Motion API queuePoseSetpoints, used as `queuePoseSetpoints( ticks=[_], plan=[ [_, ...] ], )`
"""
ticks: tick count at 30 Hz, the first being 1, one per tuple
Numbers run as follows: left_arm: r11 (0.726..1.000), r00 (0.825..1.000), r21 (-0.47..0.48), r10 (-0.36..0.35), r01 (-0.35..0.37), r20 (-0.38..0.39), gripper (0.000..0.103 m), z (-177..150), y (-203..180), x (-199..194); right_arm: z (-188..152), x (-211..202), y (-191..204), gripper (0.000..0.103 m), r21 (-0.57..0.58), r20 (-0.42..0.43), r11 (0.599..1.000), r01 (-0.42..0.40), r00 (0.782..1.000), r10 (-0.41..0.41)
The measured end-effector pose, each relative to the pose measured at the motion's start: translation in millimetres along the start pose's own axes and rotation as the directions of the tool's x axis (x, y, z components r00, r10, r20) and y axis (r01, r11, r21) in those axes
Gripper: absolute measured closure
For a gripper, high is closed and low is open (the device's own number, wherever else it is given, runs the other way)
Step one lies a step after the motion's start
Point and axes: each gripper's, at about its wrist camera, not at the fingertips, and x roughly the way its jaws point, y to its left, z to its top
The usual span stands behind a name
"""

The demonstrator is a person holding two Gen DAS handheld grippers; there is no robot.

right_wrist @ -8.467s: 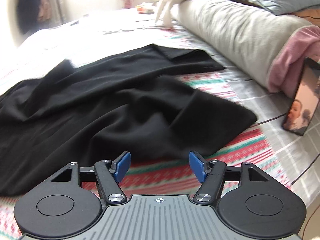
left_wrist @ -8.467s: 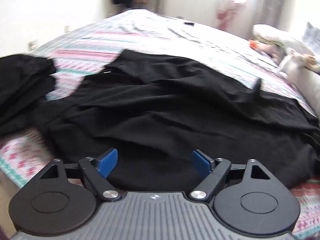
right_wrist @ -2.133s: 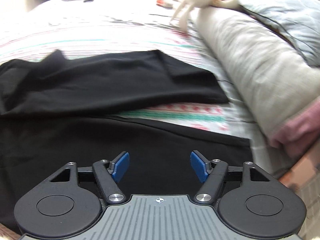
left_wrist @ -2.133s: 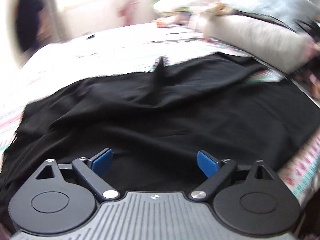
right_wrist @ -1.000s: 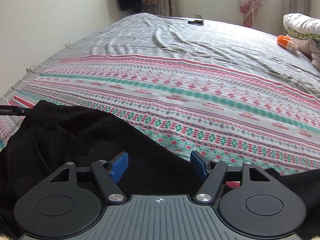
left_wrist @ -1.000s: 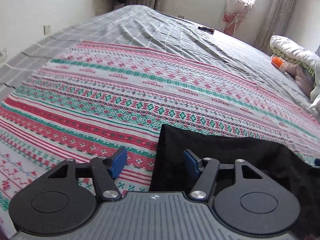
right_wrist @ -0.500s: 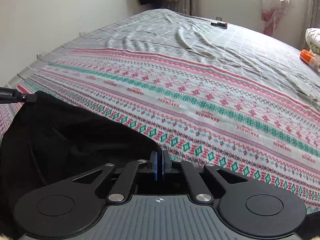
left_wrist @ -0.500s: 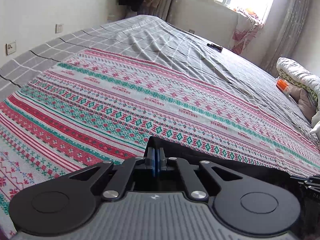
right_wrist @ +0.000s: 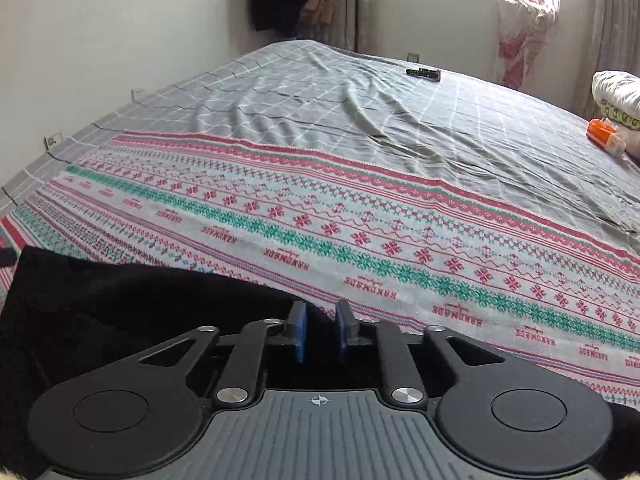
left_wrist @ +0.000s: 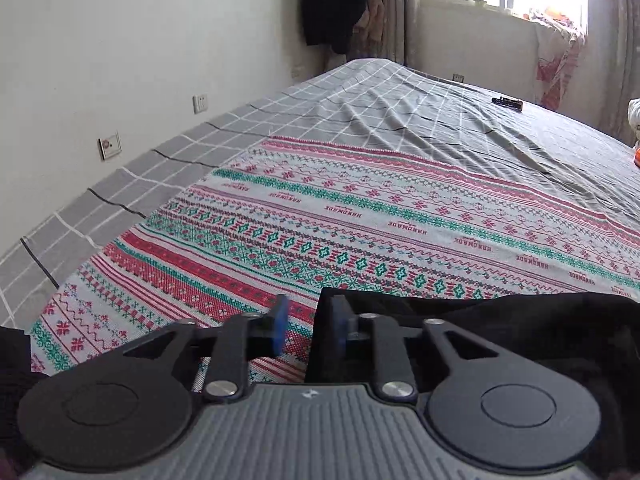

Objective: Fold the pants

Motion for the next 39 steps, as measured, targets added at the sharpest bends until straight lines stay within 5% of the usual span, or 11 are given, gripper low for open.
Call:
queuePoseSetpoints(
  ticks=[1, 3, 12, 23, 31, 35, 39],
  plan=[
    [1.000, 1.000, 0.002, -0.005, 0.005, 0.007, 0.026, -0.1, -1.9, -4.4, -3.3, -7.9, -5.8, 0.063, -0.018, 0.000, 1.000, 0.016, 1.000, -0.016],
    [1.000, 1.000, 0.006, -0.020, 0.020, 0.000, 0.026, 1.3, -9.1, -13.2, -9.1, -24.1, -25.2, 0.053, -0.035, 0.014, 0.998, 0.059, 0.998, -0.059],
    [0.983, 0.986, 0.085, -0.160, 0.163, -0.038, 0.016, -13.6, -94.1, -64.0, -41.8, -93.6, -167.7, 0.053, 0.139, -0.027, 0.973, 0.185, 0.983, -0.183],
    [0.925, 0.938, 0.163, -0.331, 0.344, -0.101, 0.011, -71.9, -222.7, -127.6, -134.3, -144.7, -297.3, 0.053, 0.259, -0.149, 0.907, 0.331, 0.942, -0.302],
    [0.872, 0.889, 0.184, -0.428, 0.453, -0.164, 0.008, -102.6, -298.3, -139.5, -193.3, -170.2, -359.7, 0.053, 0.391, -0.162, 0.857, 0.335, 0.942, -0.294],
    [0.834, 0.874, 0.262, -0.457, 0.486, -0.168, 0.008, -119.9, -332.0, -139.5, -201.3, -179.2, -390.7, 0.053, 0.417, -0.158, 0.838, 0.352, 0.936, -0.315],
    [0.811, 0.857, 0.278, -0.481, 0.515, -0.183, 0.007, -134.5, -347.9, -133.8, -198.7, -178.5, -423.5, 0.053, 0.384, -0.195, 0.819, 0.427, 0.904, -0.381]
  ],
)
